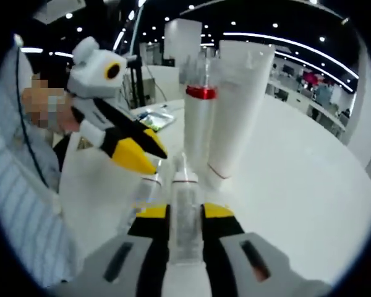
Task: Arrange the skincare products in the storage area until every visible bottle or jar stands upright without overlapping.
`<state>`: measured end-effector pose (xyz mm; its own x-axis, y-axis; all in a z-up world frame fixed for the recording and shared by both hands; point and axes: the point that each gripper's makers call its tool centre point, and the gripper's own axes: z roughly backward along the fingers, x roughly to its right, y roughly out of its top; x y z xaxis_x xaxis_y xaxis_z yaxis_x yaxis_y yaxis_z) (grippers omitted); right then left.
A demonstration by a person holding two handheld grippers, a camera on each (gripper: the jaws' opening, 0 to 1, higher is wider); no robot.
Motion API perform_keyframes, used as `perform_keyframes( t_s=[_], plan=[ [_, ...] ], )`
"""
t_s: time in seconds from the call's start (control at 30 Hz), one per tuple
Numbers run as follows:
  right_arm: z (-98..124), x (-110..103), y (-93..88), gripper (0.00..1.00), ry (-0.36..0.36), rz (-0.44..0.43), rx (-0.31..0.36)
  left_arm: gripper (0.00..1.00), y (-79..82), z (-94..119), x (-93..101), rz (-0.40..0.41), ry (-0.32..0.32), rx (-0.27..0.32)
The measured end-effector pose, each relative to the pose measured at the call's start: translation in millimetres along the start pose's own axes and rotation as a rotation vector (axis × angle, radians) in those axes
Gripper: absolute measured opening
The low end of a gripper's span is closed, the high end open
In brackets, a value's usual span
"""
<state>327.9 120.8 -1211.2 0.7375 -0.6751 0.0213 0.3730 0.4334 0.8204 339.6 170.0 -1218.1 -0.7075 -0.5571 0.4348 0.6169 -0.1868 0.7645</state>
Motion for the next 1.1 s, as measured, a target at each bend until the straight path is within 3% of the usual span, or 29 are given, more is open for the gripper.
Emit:
perform_keyframes(
  t_s=[0.17,0.3,0.4,0.57,0.8,1.1],
  plan=[
    [5.6,-7.4,10.9,0.18,0.016,0.000,0.049,0.25,10.4,0.2,13.5,0.124,-0.074,0.028],
    [5.1,-5.6,12.8,0.18,0.002,0.014,0.066,0.23,14.4,2.8,23.2,0.112,-0.099,0.030],
    [6.2,-4.8,16.7,0.18,-0.004,0.008,0.086,0.23,16.9,4.1,25.4,0.057,-0.096,0.047],
    [5.8,-4.7,15.5,0.18,-0.012,0.022,0.082,0.23,28.9,8.5,34.6,0.082,-0.142,0.096],
    [-0.1,-3.3,12.6,0.18,-0.031,0.013,0.085,0.26,40.6,10.8,56.2,-0.030,-0.189,0.162],
    [-6.2,-6.4,-0.7,0.18,-0.067,-0.048,0.104,0.34,28.8,7.1,77.4,-0.163,-0.246,0.143]
  ],
)
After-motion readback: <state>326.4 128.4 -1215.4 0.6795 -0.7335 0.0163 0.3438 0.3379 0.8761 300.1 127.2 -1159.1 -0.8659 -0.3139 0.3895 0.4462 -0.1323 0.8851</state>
